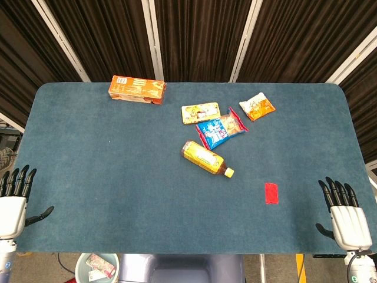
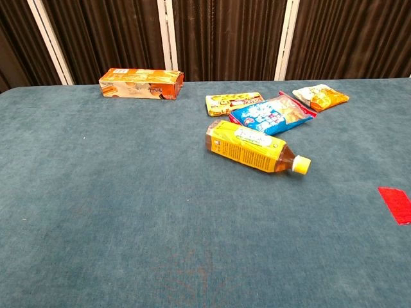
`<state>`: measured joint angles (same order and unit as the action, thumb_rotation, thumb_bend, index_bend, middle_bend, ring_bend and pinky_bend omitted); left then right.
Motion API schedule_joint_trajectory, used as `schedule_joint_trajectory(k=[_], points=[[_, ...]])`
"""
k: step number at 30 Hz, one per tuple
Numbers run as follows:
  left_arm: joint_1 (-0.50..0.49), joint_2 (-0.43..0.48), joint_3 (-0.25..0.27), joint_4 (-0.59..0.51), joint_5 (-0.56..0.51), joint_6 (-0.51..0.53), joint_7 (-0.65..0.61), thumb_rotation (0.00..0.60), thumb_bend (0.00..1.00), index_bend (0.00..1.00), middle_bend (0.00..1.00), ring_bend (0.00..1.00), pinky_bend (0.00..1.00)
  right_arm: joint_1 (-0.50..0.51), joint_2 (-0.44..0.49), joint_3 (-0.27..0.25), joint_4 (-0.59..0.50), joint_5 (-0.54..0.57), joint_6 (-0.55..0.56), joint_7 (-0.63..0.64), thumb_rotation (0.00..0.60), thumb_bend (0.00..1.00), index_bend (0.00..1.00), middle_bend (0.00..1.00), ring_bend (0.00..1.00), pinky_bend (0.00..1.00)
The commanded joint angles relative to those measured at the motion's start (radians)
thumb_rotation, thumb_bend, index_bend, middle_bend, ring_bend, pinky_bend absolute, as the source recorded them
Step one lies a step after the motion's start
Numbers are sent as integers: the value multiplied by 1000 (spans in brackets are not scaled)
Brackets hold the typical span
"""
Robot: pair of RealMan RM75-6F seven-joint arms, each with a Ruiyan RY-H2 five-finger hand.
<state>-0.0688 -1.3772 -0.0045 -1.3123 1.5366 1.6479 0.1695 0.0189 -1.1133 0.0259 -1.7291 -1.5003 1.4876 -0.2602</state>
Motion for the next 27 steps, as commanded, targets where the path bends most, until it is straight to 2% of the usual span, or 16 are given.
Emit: schedule_joint_trajectory(k=[1, 8, 10, 13, 15, 18, 23, 27], points=[[2, 1, -1, 0, 2, 1, -1, 453, 92, 0, 0, 0, 0, 1, -1, 0, 1, 1, -1, -1, 600, 0, 0, 0, 0, 0], [5, 0, -8, -4, 14, 13, -10, 455, 95, 0, 0, 0, 0, 6, -2, -1, 2, 0, -9, -1, 600, 2, 6, 0, 0, 0], [6, 1, -7, -6, 24, 20, -19, 457, 96, 0, 0, 0, 0, 14, -13, 5, 14, -18, -4, 14, 600, 27, 96, 0, 0, 0], [4, 5, -4, -15, 42, 26, -30, 459, 95, 0, 0, 0, 0, 33, -61, 18, 78, -66, 15, 52, 600, 58, 321, 0, 0, 0], [1, 8, -2, -20, 49, 23, -24, 457, 96, 0, 0, 0, 0, 48, -103, 23, 129, -82, 12, 78, 600, 61, 419, 0, 0, 0], [-2, 10, -1, -22, 54, 14, -10, 456, 98, 0, 0, 0, 0, 63, -178, 33, 213, -92, 17, 107, 600, 71, 502, 0, 0, 0], [-4, 6, -4, -18, 48, 1, -6, 457, 97, 0, 0, 0, 0, 73, -287, 31, 346, -102, 22, 114, 600, 74, 539, 10, 0, 0], [-8, -2, -7, -10, 49, -6, 3, 458, 102, 0, 0, 0, 0, 84, -354, 19, 440, -97, -7, 121, 600, 126, 536, 9, 0, 0]])
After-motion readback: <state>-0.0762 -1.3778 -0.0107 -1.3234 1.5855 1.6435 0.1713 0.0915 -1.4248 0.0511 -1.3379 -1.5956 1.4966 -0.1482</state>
